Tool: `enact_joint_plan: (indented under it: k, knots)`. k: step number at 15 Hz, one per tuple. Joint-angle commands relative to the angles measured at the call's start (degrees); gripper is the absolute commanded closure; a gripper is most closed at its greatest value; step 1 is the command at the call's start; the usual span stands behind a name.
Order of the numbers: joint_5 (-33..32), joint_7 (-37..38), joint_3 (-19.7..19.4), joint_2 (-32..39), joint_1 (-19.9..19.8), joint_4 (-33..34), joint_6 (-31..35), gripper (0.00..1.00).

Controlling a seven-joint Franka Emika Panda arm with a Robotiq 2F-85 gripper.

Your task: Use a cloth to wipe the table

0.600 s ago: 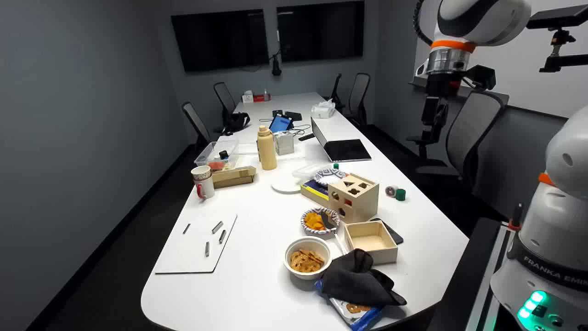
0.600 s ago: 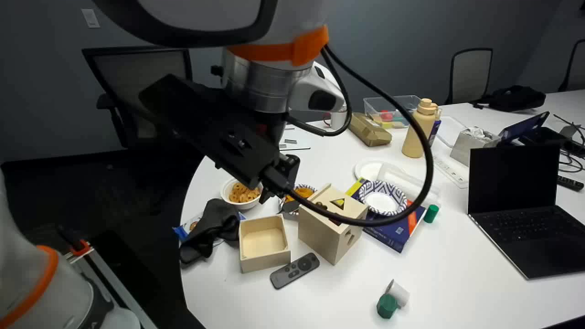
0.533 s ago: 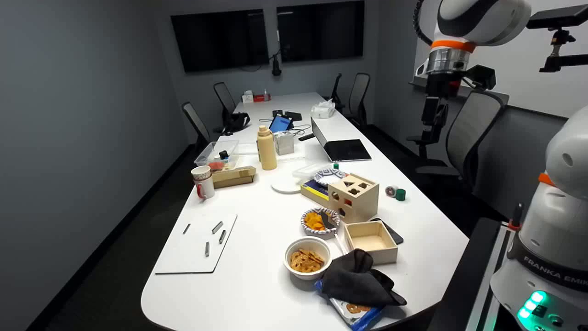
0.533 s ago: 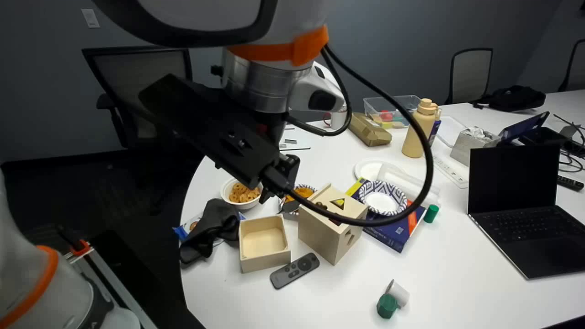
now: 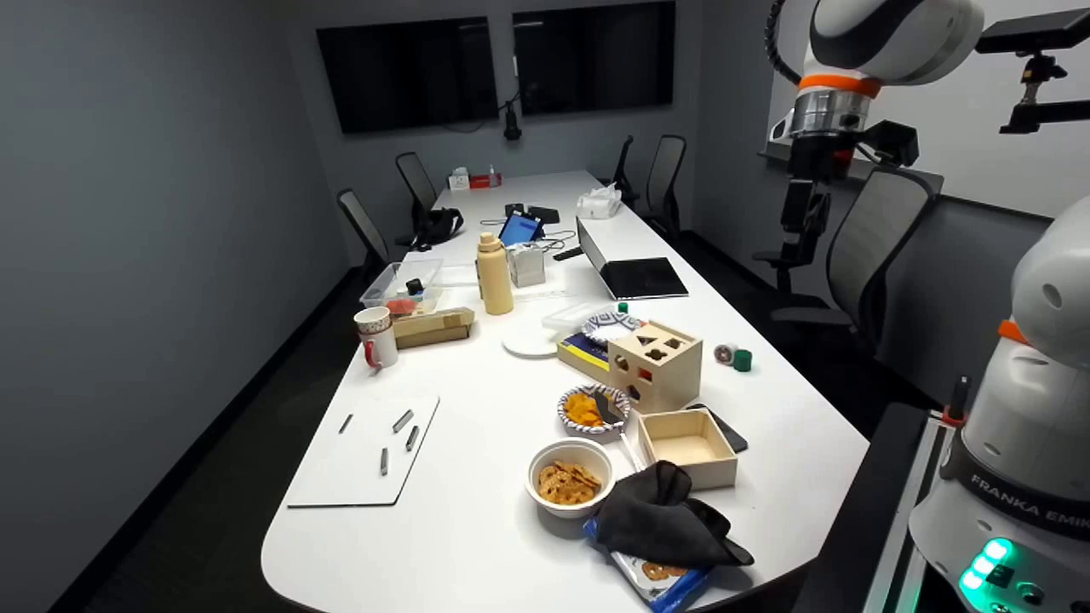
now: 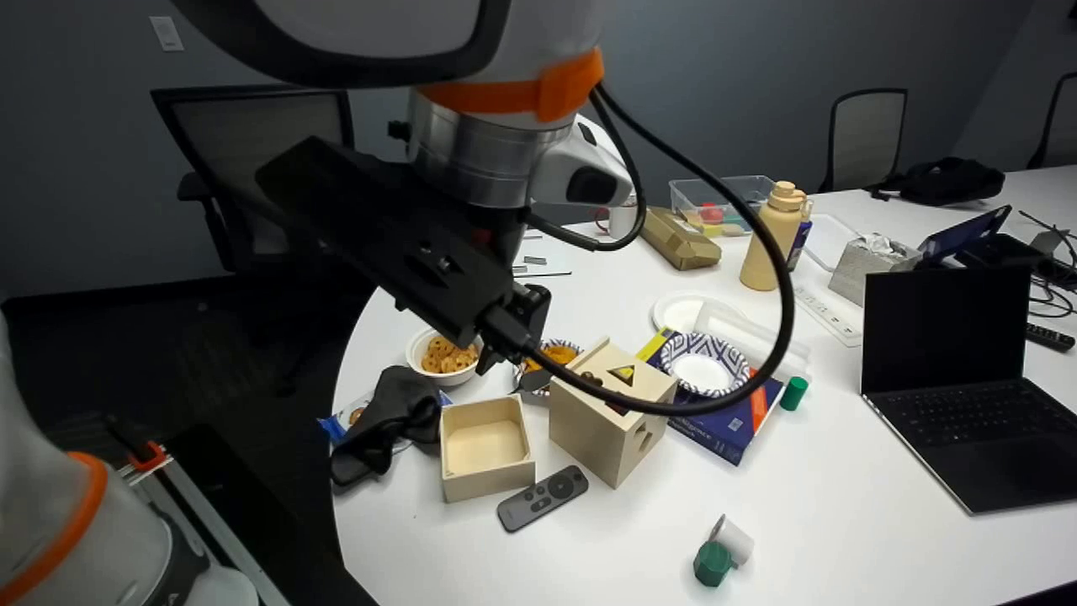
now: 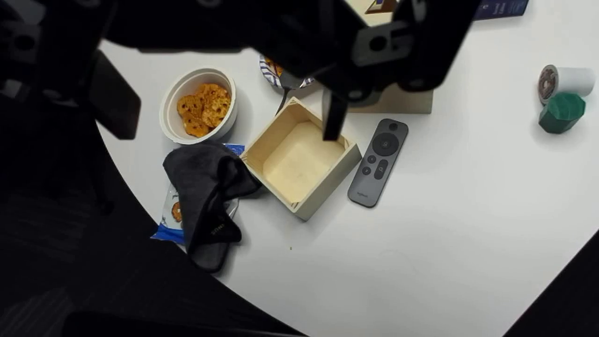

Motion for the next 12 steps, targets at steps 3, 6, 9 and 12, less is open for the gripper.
enact_joint_plan:
  k: [3, 6, 9, 12]
  knots:
    - [4.8, 1.8, 4.3, 6.4, 3.1, -1.7, 6.8, 0.00]
    - [9.1, 4.8, 8.4, 11.6, 6.4, -2.4, 15.8, 0.00]
    - [15.0, 7.0, 13.0, 19.4, 11.7, -2.5, 25.6, 0.00]
    - [21.8, 7.0, 17.1, 27.2, 17.2, -2.7, 33.1, 0.00]
